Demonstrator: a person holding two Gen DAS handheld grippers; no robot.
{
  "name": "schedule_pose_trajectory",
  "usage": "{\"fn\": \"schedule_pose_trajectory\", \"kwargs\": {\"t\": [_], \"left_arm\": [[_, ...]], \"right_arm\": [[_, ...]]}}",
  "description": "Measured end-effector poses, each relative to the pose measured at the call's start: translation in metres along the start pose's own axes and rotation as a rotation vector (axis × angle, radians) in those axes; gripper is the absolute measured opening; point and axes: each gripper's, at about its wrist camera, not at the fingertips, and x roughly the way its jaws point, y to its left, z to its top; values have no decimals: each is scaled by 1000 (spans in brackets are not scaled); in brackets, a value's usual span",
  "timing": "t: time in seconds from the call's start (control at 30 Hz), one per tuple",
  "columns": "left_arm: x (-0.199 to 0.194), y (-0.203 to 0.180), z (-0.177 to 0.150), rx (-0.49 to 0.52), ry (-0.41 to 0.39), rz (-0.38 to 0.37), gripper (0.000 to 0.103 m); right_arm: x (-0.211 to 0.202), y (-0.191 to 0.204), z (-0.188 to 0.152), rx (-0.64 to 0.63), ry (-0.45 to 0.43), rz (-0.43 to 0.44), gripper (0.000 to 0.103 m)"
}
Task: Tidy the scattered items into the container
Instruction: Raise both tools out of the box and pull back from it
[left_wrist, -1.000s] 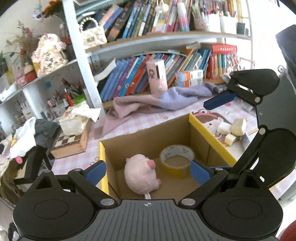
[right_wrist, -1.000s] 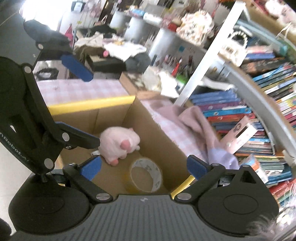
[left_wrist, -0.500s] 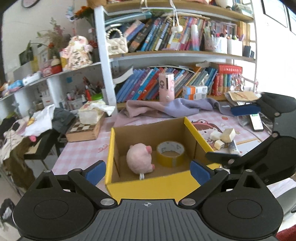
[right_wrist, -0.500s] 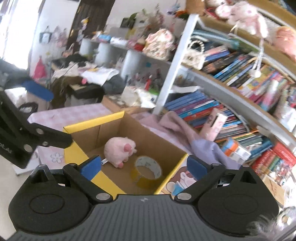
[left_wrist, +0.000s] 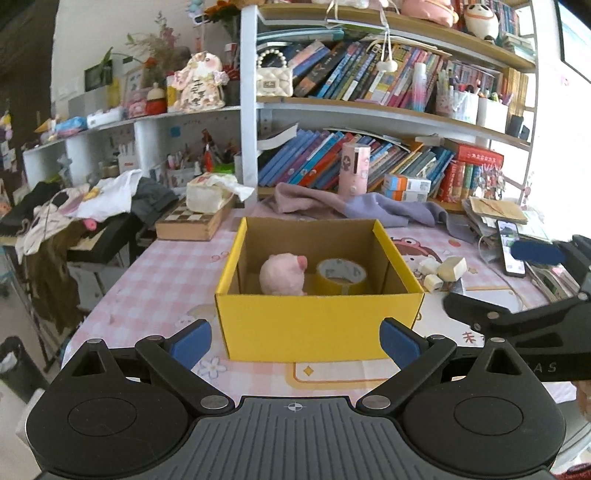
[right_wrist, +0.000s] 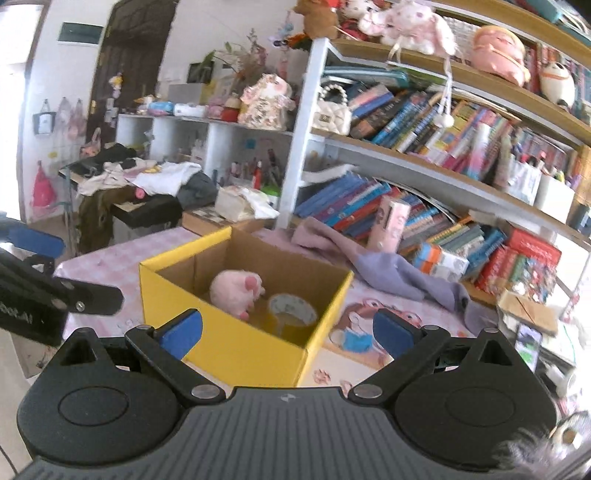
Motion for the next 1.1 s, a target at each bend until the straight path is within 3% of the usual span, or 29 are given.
{"fn": "schedule_pose_trajectory", "kwargs": {"t": [0.23,0.4,0.6,0.93,1.1], "left_arm": [[-6,-1,-19,-44,19,15,99],[-6,-6,-33,-60,55,-9,99],[-3,-18,-43,4,71,-7,99],[3,-38,-66,44,178,-42,99],[5,-46,-69,71,198,-53,99]], "right_arm": [[-16,-4,-29,93,52,-90,100],[-20,-2,-45,104,111,-91,100],[-24,0,-59,121,171,-82,100],[-24,-7,-82,171,294,-134,100],[-24,-10,-86,184,314,-131,100]]}}
